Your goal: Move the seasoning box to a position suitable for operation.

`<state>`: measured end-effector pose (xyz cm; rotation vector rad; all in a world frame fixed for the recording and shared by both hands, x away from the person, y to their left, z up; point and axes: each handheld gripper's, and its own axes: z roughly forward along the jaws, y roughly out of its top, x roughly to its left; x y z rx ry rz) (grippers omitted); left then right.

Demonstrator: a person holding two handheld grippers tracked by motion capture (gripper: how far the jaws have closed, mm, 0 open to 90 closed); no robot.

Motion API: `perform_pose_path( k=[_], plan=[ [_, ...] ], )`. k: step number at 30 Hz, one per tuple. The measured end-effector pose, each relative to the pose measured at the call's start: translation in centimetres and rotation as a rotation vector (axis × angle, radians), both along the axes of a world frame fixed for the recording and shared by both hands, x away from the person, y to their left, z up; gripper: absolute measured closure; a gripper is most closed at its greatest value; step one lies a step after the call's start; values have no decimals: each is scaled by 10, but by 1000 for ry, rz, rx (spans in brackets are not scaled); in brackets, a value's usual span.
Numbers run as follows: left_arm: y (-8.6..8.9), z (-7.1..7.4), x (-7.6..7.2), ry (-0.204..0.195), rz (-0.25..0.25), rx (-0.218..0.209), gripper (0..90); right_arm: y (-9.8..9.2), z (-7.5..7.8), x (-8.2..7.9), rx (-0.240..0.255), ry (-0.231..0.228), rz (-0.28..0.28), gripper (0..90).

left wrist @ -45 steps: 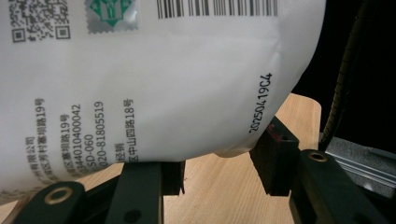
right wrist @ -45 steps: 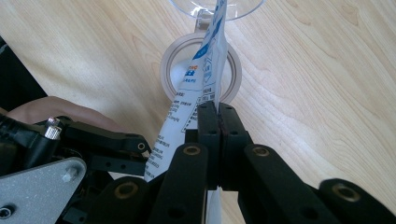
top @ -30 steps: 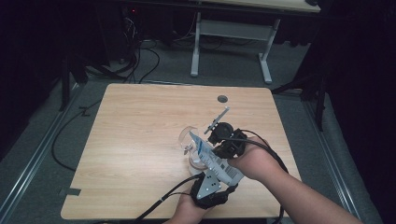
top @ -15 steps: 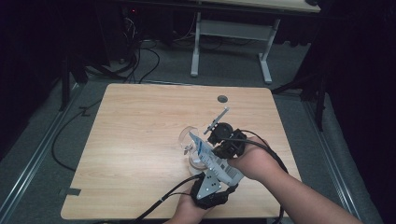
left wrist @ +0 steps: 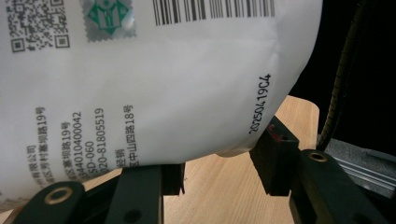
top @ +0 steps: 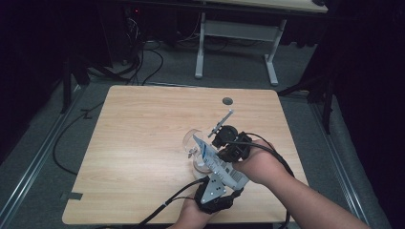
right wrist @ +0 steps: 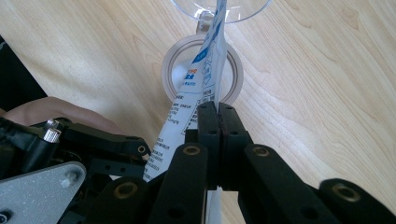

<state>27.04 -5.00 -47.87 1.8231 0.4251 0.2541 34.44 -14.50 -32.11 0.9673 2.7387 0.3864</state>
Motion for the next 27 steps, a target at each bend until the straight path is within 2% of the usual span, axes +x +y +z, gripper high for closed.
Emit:
perform_pose_path(
  k=[27],
  plan=[
    [0,0,1,3,3,5,589,-1,-2,2,9,4,4,899]
  ],
)
